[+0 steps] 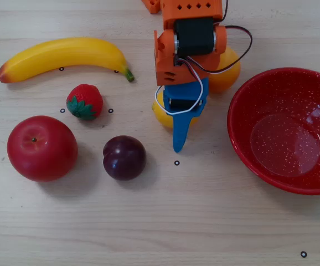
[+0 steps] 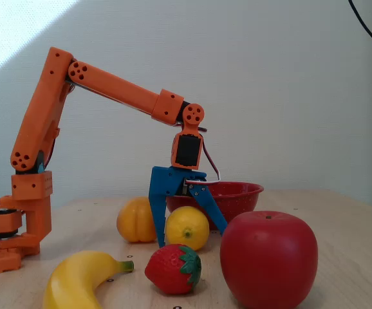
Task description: Put the lemon in the red bowl.
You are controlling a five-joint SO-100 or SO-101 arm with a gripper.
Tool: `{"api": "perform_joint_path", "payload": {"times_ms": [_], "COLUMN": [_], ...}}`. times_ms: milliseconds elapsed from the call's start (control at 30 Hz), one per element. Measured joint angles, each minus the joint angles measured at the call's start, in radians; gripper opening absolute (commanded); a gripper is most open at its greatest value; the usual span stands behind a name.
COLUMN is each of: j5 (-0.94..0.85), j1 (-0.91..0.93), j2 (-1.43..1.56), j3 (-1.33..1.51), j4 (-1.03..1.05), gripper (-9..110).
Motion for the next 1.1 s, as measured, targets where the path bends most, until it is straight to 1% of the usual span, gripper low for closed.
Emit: {"api": "perform_joint_path", "payload": {"times_ms": [233,467,533,600,667,700,967,1100], "j5": [0.000,0.018,0.026,0.029,0.049,0.049,0.049,0.049], "j1": [0.000,0.000,0.002,-0.002,-0.005,-0.005,-0.009,-0.035], "j2": [0.000,0.002,0.002,0.025,0.026,0.028,0.034,0.032], "j3": [0.000,-0.012,-0.015,-0.015,-0.017,-0.015,-0.017,-0.051], "j4": [0.014,0.014,0.025,0.034,0.035,0.041,0.058,0.126], "gripper": [37,27,21,13,2,0,0,0]}}
